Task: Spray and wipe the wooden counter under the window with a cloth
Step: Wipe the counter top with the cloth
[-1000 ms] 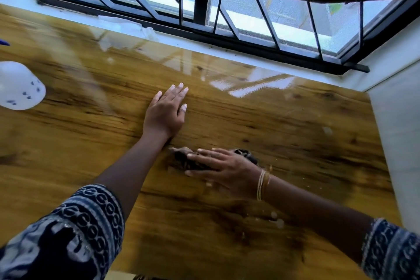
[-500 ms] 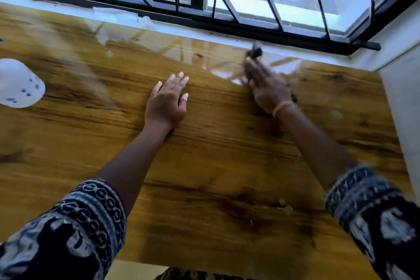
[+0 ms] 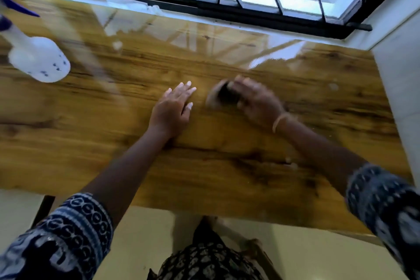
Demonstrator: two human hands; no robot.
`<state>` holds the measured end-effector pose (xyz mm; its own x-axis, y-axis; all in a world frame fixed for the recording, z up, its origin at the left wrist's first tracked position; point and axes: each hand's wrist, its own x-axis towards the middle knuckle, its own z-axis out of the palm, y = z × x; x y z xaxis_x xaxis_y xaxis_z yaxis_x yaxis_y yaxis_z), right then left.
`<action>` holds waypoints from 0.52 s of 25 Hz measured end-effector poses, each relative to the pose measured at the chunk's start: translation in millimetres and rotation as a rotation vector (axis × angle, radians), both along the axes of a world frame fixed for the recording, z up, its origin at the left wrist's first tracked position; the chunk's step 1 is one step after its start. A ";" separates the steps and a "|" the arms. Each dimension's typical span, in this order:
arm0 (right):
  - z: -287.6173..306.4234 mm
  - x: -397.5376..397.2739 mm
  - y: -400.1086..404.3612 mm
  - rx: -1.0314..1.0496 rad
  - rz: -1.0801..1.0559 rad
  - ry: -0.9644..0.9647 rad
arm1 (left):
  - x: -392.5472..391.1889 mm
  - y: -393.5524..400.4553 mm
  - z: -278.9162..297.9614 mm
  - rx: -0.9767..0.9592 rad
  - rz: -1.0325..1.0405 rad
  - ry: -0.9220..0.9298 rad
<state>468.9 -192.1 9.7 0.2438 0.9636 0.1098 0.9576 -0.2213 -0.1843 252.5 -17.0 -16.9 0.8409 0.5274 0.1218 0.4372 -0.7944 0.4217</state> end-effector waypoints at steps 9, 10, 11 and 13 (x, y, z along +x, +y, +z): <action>-7.2 -170.5 -3.4 0.009 -0.005 0.054 | -147.0 -33.4 -4.8 0.018 -0.023 -0.007; -9.0 -207.3 -28.8 0.009 0.149 0.061 | -164.2 -34.6 -5.8 0.025 -0.002 -0.004; -5.9 -232.5 -53.3 -0.022 0.281 0.070 | -179.1 -37.4 -6.3 0.035 0.016 0.002; 0.9 -237.0 -80.2 -0.080 0.464 0.039 | -201.9 -47.9 -6.5 0.075 0.034 0.038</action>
